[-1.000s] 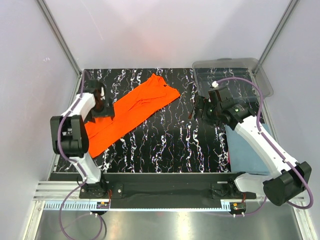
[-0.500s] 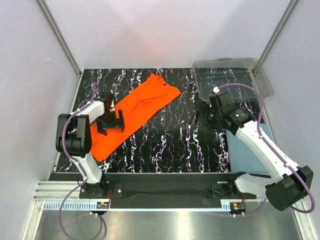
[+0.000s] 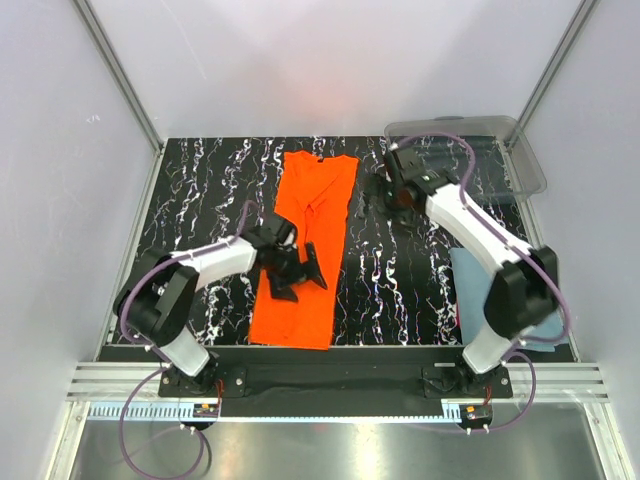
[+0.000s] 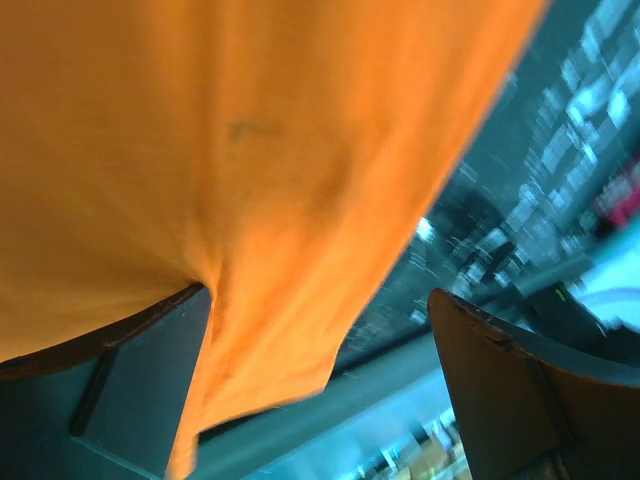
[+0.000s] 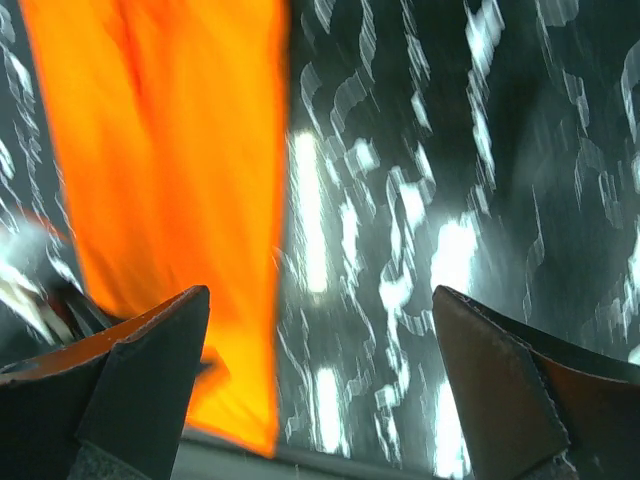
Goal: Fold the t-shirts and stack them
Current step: Fold the tshirt
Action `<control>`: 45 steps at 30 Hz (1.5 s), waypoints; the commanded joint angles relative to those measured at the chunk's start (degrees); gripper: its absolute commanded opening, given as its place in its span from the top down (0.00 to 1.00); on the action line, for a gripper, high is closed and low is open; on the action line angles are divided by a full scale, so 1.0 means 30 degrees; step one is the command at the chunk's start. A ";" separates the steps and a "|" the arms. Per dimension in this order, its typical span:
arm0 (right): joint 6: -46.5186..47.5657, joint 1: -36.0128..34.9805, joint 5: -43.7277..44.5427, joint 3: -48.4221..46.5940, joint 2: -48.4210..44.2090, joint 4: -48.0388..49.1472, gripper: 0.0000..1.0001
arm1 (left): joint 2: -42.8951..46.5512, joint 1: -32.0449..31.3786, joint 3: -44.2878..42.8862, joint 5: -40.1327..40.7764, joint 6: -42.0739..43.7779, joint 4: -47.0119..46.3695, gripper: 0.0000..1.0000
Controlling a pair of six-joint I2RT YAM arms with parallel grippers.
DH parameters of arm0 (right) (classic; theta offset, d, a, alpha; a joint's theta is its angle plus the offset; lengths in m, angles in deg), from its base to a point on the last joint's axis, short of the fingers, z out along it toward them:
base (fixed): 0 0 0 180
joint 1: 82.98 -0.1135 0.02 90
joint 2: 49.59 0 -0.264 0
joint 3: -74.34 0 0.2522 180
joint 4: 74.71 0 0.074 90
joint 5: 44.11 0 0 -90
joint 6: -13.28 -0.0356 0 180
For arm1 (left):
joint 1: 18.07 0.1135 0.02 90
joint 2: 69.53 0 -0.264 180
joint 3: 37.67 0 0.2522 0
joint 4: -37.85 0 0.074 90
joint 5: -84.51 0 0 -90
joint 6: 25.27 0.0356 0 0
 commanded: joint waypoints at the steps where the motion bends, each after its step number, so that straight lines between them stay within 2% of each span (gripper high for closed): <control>1: 0.2217 0.0015 0.0067 -0.3628 0.2944 0.0686 0.00 | 0.0204 -0.1228 -0.0273 -0.1672 -0.3016 -0.2067 0.01; 7: 0.3071 0.0015 -0.0843 -0.9166 0.8219 0.0685 0.00 | 0.4273 -0.1581 -0.0452 0.0347 -0.2374 -0.1513 0.01; 8: 0.3070 -0.0014 -0.1018 -0.9811 0.9414 0.0686 0.00 | 0.4859 -0.1581 -0.0481 0.1366 -0.1820 -0.0959 0.01; 9: 0.2925 -0.0304 -0.0788 -1.2427 1.1254 0.0425 0.00 | 0.6779 -0.1494 -0.0800 0.3493 -0.0829 0.0410 0.01; 10: 0.2924 -0.0307 -0.0786 -1.2454 1.1272 0.0422 0.00 | 0.7407 -0.1493 -0.0804 0.3515 -0.0471 0.0887 0.01; 12: 0.2895 -0.0656 -0.0261 -1.4520 1.2907 0.0015 0.00 | 0.8405 -0.0912 -0.0833 0.5501 0.0146 0.1709 0.01; 14: 0.2343 -0.1329 0.1639 -1.6687 1.4514 -0.0425 0.00 | 0.9870 -0.0150 -0.0542 0.6440 0.1053 0.2239 0.01; 18: 0.1021 -0.2180 0.2611 -1.9218 1.6542 -0.1013 0.00 | 1.1922 0.2455 0.0949 0.6356 0.2285 0.2210 0.01; 21: 0.0698 -0.3029 0.3283 -2.0420 1.7773 -0.1334 0.00 | 1.3299 0.3076 0.1945 0.7350 0.2316 0.2210 0.01; 24: 0.0375 -0.3733 0.3607 -2.0336 1.8302 -0.1510 0.00 | 1.4236 0.3193 0.2708 0.8168 0.2463 0.2152 0.01; 28: 0.0374 -0.4261 0.4252 -1.9311 1.8508 -0.1599 0.00 | 1.4533 0.3458 0.3297 0.7851 0.2756 0.2005 0.01; 30: 0.0492 -0.4291 0.4893 -1.9250 1.8946 -0.1890 0.00 | 1.4213 0.3691 0.3473 0.6507 0.2639 0.2006 0.01; 39: 0.3301 -0.3911 0.6245 -2.2880 2.2139 -0.2830 0.00 | 1.2541 0.3868 0.3825 0.3283 0.1439 0.2035 0.01; 45: 0.6638 -0.2798 0.5052 -2.5195 2.3751 -0.2304 0.00 | 1.2044 0.3927 0.4674 0.2988 0.1232 0.1801 0.01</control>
